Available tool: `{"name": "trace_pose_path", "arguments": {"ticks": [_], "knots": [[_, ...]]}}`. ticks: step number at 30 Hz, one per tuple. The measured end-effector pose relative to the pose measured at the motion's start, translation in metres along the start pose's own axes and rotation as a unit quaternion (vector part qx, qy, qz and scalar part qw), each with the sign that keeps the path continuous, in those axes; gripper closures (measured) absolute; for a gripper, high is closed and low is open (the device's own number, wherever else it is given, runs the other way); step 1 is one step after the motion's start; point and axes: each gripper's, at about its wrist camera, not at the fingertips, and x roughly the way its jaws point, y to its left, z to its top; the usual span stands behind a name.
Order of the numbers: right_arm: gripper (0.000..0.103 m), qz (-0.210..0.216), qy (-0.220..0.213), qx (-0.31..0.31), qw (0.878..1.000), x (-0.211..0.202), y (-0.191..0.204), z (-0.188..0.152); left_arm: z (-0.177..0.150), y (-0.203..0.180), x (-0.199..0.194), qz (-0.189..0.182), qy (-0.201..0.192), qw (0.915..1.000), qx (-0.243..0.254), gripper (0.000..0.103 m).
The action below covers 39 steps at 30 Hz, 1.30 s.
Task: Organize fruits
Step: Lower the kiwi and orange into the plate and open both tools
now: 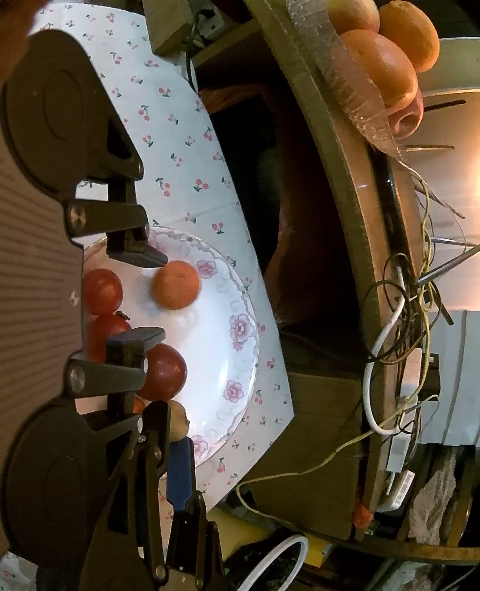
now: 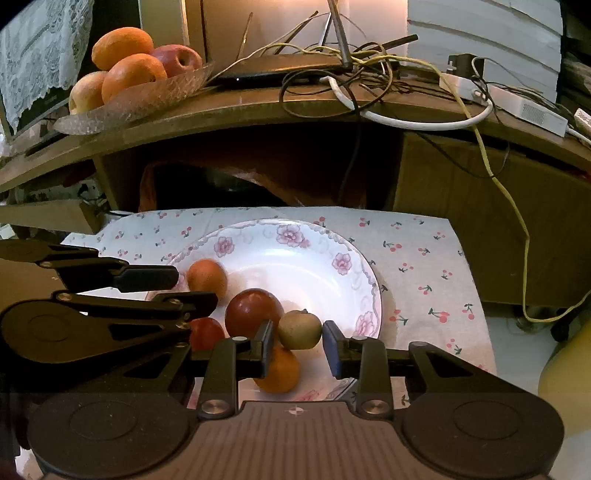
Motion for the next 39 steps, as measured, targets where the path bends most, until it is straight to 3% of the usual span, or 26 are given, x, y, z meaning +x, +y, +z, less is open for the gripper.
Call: {"name": "trace_pose_path", "arguments": {"ticks": [39], "knots": [[0.066, 0.004, -0.018, 0.026, 0.999, -0.017, -0.001, 0.003, -0.002, -0.003, -0.036, 0.018, -0.019, 0.9995, 0.016, 0.058]]}}
